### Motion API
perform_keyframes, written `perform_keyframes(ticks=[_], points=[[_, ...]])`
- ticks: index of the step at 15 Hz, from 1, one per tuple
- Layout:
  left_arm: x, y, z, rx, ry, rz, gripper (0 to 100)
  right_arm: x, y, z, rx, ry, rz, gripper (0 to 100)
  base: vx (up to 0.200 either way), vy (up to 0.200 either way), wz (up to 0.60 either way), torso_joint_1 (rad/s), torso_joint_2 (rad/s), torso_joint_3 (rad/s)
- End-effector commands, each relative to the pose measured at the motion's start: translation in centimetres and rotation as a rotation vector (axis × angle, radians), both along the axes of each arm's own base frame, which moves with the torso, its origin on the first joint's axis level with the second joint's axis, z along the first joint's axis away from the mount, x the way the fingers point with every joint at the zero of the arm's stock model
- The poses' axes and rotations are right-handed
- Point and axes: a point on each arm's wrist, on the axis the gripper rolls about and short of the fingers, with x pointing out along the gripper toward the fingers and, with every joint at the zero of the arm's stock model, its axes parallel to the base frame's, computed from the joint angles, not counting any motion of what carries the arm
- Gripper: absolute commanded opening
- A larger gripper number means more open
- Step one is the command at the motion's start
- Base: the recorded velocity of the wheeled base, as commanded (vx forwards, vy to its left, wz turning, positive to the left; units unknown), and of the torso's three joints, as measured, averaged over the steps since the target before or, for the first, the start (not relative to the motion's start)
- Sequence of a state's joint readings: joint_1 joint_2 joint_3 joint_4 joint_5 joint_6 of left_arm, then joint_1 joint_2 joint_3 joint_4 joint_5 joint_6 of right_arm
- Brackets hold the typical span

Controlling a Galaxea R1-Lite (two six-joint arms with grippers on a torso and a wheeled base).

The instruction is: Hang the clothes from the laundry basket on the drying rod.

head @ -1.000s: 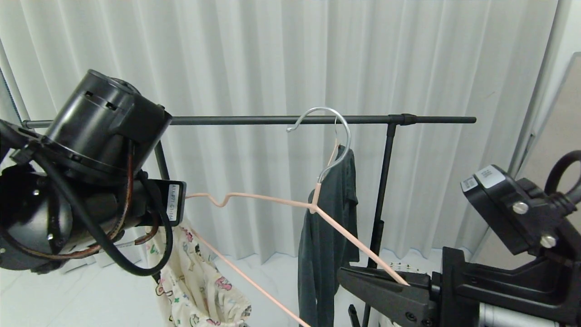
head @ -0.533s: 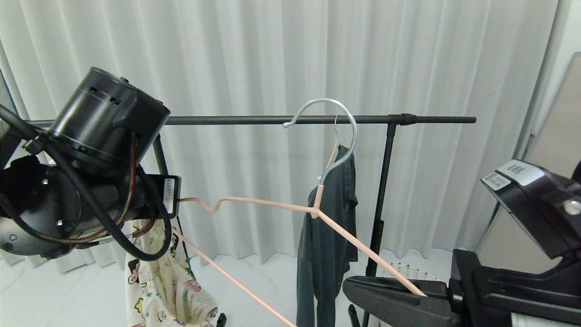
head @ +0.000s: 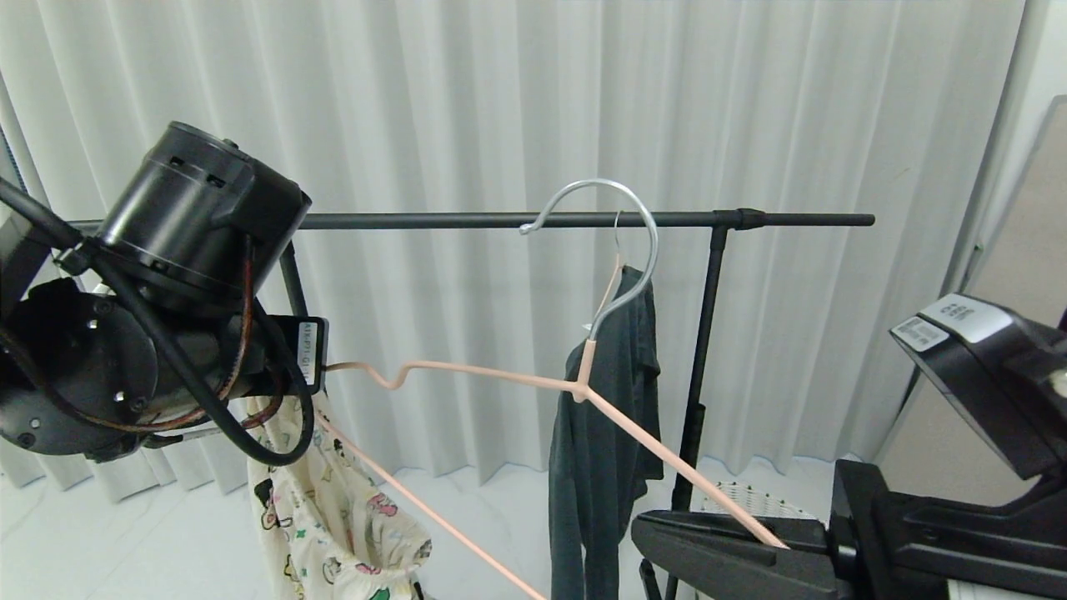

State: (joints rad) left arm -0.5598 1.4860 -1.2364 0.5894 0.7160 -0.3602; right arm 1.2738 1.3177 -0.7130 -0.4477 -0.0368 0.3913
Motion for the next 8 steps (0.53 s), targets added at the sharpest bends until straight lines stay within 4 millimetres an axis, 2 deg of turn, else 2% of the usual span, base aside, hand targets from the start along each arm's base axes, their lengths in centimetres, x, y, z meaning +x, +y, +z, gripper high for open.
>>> perform_keyframes(ticks=[1,6,8], points=[[0.1,0.0,0.2,-0.004,-0.007,0.002,0,-0.1,0.0,0.0,0.002,0.000,0.004,0,0.000,0.000,0.00,0.000,0.00,0.000],[-0.3,-0.5,0.4,-0.011,-0.015,-0.025,0,0.2,0.4,-0.3,-0.011,0.004,-0.002,0,0.000,0.000,0.00,0.000,0.00,0.000],[-1.2,-1.2,0.7,-0.019,-0.024,-0.075,0,1.1,1.4,-0.5,-0.024,0.010,-0.015,0,0.000,0.000,0.00,0.000,0.00,0.000]])
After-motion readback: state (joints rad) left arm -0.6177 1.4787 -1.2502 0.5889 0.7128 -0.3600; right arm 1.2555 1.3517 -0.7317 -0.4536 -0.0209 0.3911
